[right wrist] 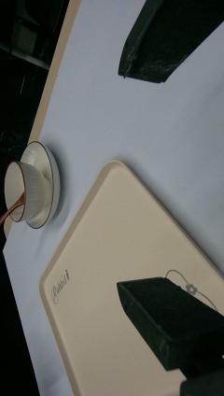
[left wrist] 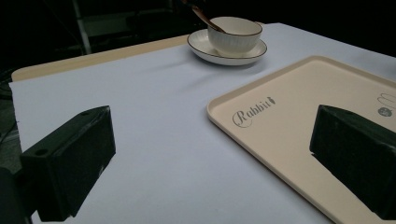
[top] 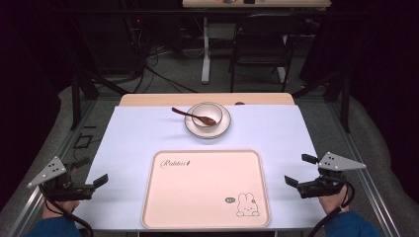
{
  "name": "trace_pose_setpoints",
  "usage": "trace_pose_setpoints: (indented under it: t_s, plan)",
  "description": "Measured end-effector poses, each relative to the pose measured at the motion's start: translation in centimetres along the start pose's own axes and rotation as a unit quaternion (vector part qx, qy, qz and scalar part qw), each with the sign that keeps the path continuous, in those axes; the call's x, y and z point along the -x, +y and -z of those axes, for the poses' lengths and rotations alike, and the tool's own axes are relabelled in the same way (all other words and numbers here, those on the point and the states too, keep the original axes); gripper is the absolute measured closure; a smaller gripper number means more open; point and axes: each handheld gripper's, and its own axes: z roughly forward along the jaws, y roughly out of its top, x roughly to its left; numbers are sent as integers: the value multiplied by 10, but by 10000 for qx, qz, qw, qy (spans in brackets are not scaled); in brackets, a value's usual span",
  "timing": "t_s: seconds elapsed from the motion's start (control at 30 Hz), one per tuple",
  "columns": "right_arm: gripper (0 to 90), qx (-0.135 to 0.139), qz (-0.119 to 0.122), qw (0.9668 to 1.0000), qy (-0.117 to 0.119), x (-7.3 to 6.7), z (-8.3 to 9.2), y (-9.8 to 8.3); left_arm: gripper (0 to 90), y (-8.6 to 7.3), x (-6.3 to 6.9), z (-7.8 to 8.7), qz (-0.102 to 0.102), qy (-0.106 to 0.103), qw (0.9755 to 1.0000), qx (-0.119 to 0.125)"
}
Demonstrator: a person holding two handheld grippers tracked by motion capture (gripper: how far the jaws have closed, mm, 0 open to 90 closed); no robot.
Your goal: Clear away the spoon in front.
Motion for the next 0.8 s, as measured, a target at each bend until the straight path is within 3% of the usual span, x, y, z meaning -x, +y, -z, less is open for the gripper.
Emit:
trace_pose_setpoints:
  t_s: [0.43, 0.63, 0.8]
  plan:
    - [0, -60, -21, 10000, -33, 0, 1, -1, 3, 1, 0, -4, -12, -15, 9999, -105]
    - [0, -131, -2, 9999, -4, -1, -2, 0, 4, 2, 1, -2, 38, 74, 9999, -138]
    - [0, -139, 8, 9999, 0, -1, -3, 0, 4, 4, 1, -5, 105, 126, 9994, -310]
